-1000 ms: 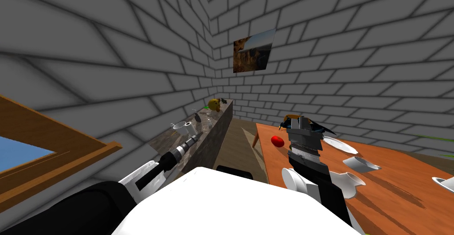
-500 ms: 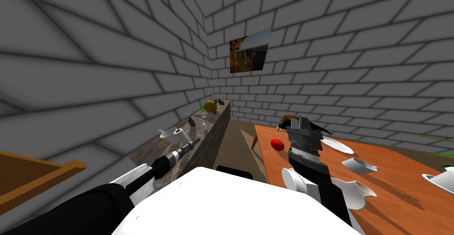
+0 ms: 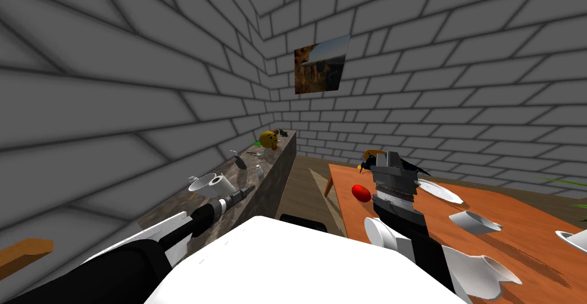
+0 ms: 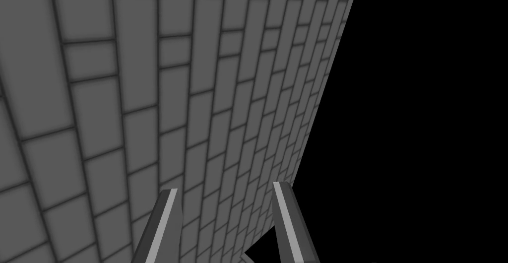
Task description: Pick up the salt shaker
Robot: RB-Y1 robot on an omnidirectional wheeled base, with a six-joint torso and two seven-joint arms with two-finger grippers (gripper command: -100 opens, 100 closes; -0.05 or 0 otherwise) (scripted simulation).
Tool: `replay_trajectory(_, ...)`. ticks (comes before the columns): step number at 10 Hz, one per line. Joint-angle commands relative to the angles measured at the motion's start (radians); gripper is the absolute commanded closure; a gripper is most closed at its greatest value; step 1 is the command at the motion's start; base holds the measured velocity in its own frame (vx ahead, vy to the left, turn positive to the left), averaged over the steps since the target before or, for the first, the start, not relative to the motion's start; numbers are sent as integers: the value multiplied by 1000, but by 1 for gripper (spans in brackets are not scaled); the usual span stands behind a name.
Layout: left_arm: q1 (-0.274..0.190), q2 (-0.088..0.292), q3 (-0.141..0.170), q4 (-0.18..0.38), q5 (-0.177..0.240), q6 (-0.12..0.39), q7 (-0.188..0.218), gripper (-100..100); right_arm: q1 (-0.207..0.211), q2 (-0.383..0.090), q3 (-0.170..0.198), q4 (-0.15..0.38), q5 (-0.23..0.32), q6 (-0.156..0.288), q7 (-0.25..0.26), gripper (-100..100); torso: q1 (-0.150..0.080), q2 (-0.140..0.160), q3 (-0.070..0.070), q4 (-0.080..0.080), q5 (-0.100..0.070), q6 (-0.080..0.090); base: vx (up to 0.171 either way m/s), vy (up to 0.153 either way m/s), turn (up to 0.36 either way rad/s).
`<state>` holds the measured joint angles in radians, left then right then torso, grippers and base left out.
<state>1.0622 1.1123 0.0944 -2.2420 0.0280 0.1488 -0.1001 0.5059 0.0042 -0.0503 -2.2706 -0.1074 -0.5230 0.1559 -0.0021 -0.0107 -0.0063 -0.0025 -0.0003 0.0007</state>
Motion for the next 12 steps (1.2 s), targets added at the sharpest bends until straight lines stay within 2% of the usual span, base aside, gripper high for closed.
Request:
replay_trajectory(1,38,48,10,-9,1,35,-12,-100,0,0,0,0,0,0,0,0,0,0,0,0,0,0,138,-6,-49)
replay_trajectory(6,122,171,30,-26,-34,104,-38,-100,0,0,0,0,0,0,0,0,0,1,0,0,0,0,136,3,8)
replay_trajectory(12,189,271,56,-57,-130,147,-51,-100,0,0,0,0,0,0,0,0,1,3,2,1,0,0,109,14,64)
